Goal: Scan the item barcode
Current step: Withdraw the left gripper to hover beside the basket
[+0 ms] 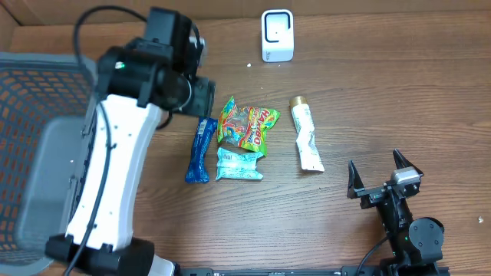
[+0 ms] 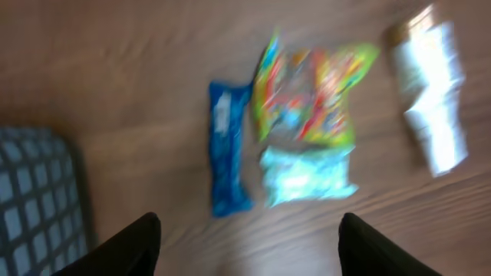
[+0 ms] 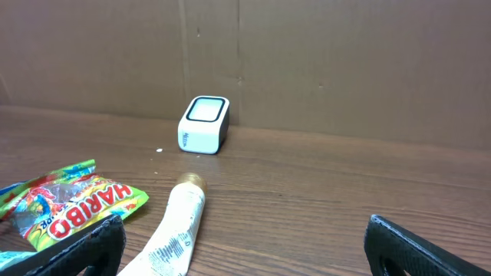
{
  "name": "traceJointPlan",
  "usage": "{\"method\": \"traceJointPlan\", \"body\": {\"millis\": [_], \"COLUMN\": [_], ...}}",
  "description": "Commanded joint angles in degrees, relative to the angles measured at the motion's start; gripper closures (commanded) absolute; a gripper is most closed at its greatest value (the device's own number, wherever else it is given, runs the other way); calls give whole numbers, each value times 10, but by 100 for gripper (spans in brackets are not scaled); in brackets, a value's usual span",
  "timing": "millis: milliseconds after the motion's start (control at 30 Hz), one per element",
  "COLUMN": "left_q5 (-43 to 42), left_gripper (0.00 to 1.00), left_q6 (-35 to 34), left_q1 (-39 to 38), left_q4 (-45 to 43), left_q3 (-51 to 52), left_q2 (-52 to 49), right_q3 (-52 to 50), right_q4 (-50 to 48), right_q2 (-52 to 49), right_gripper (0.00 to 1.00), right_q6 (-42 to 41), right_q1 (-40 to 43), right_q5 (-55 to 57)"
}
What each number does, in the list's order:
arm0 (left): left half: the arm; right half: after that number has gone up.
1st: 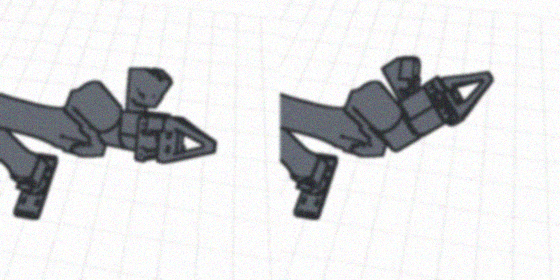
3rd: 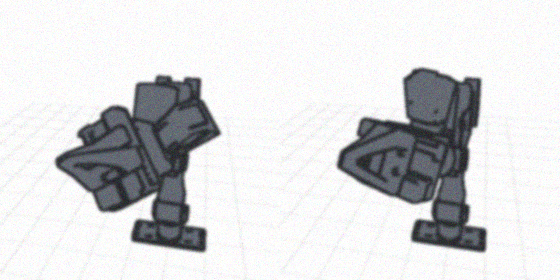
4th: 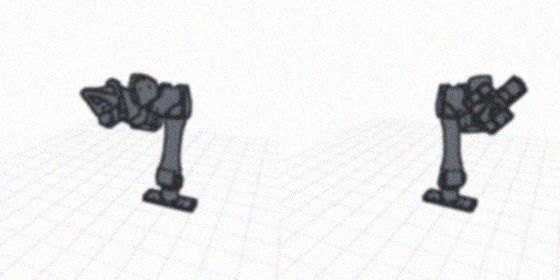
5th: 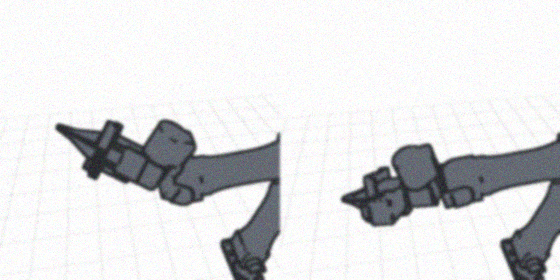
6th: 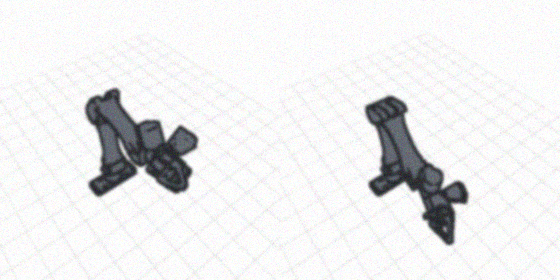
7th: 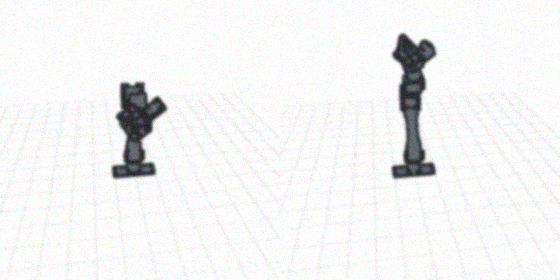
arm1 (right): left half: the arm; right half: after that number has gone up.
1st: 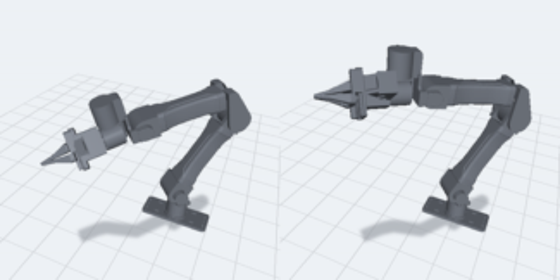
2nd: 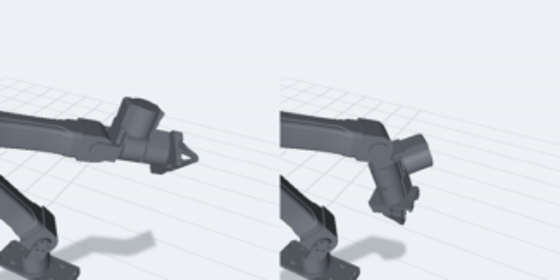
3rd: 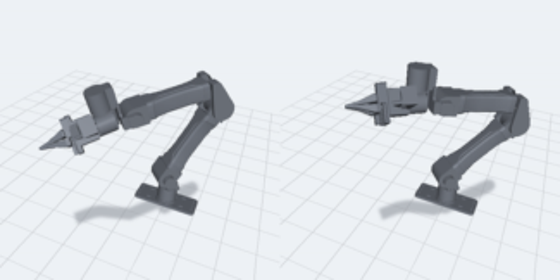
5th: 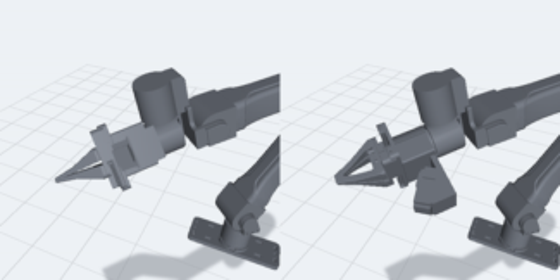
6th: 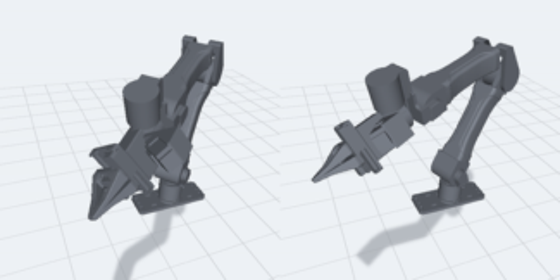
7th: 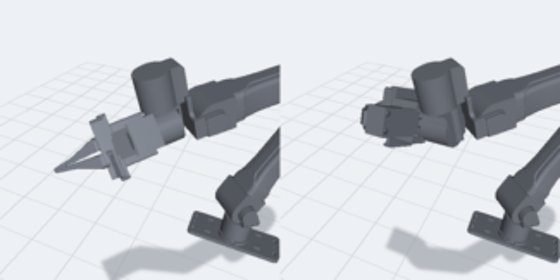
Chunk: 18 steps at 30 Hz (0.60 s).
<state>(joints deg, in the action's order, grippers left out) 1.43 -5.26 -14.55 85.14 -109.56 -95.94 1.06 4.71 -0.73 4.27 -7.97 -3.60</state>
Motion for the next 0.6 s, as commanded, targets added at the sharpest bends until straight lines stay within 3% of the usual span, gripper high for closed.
{"method": "traceJointPlan", "body": {"millis": [0,567], "left_q5": [52,5], "left_gripper": [34,34], "left_q6": [41,132], "left_q1": [6,171], "left_q4": [2,-49], "left_q3": [71,163], "left_q2": [-15,-14], "right_q3": [-6,-6], "right_q4": [-3,-3], "right_q2": [6,6], "right_gripper": [0,0], "right_q6": [1,1], "right_q1": [-4,-4], "right_q5": [3,3]}}
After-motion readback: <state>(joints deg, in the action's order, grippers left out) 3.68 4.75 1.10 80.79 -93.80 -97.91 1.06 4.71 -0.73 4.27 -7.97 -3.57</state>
